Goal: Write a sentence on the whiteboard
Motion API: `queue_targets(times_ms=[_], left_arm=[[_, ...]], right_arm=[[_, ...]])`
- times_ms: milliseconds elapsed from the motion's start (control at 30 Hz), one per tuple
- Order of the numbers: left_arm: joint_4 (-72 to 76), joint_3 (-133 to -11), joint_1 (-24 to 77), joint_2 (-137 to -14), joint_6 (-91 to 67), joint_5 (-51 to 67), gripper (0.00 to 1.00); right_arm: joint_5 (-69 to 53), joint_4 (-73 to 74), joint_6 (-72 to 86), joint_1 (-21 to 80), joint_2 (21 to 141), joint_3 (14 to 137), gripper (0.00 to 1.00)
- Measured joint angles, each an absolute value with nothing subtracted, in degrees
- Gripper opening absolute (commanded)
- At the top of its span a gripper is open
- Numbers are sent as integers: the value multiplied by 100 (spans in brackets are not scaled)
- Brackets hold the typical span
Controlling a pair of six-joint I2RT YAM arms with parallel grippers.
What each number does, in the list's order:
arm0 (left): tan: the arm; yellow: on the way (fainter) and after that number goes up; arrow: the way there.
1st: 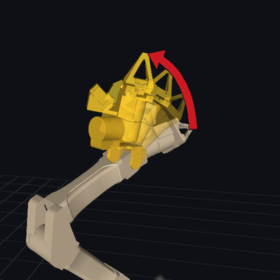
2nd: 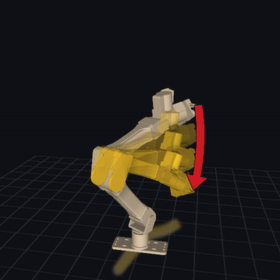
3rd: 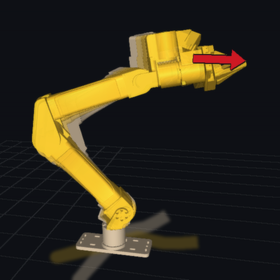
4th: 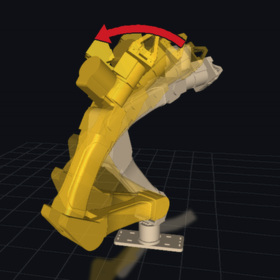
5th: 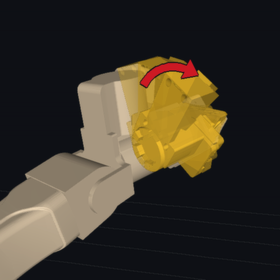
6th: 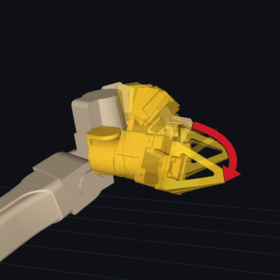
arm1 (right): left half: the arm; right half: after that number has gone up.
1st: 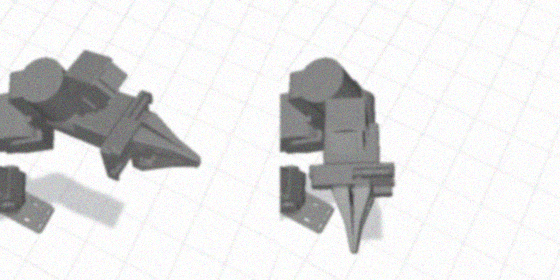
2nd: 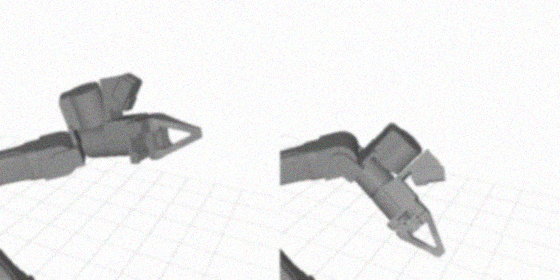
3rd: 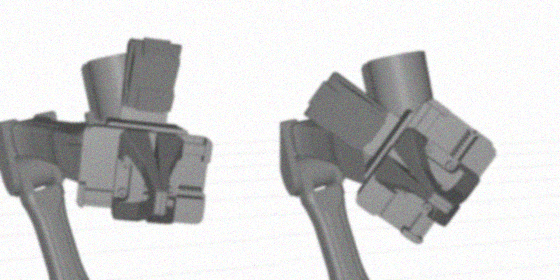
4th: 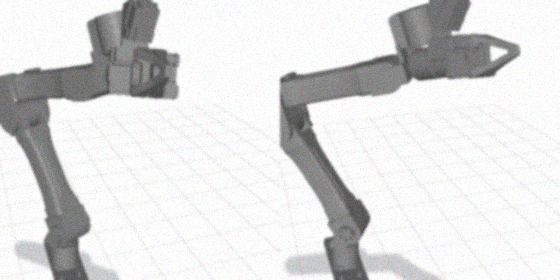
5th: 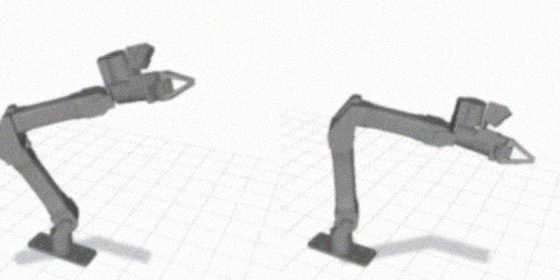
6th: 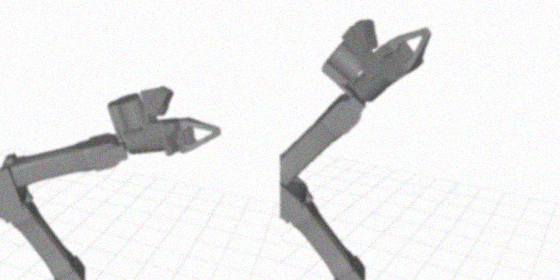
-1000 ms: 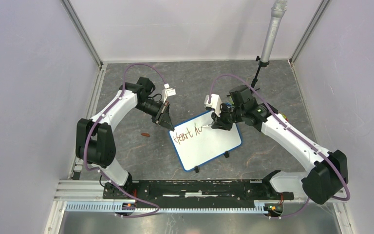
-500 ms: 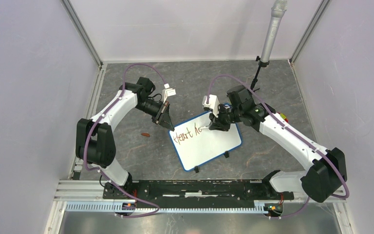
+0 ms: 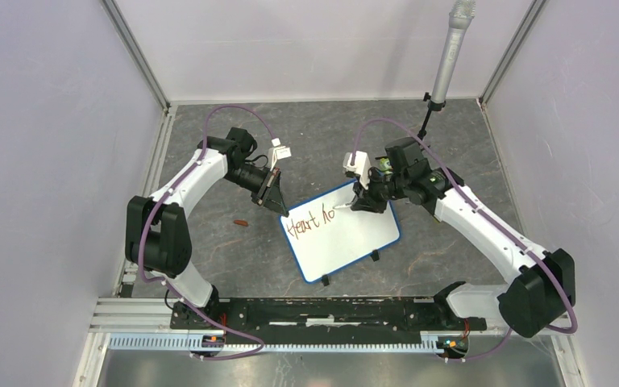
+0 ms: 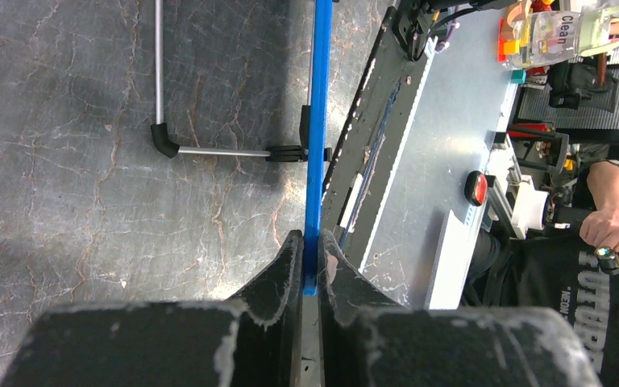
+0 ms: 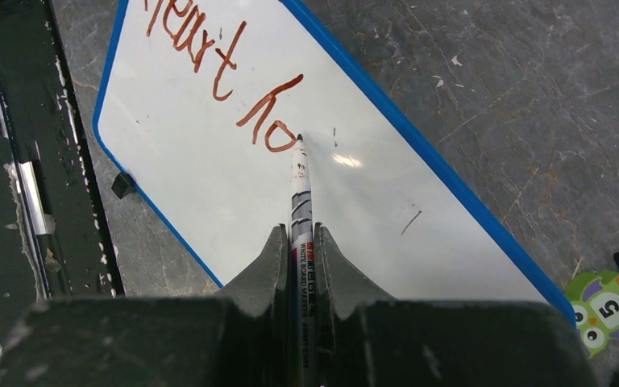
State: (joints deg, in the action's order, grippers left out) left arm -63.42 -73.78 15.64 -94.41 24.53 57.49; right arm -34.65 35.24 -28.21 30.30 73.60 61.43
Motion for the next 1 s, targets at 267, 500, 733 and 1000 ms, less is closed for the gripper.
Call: queue_targets(times_ms=[267,500,733,1000], left_arm=[[-6342,-7378,1564,-9441,2456,5749,2],[-6342,-7378,1562,-9441,2456,5749,2],[-6342,-7378,1562,-9441,2456,5749,2],[-6337,-7378,1564,-9441,2456,5745,2]], right_arm=[[-3496,3514,-2816,2912,7343,6211,0],[-3472,3404,-2777,2858,7356,6305,0],[-3422,3347,-2733,2794,7422,6342,0],[-3450,3345,-2738,2794,7452,6252,0]])
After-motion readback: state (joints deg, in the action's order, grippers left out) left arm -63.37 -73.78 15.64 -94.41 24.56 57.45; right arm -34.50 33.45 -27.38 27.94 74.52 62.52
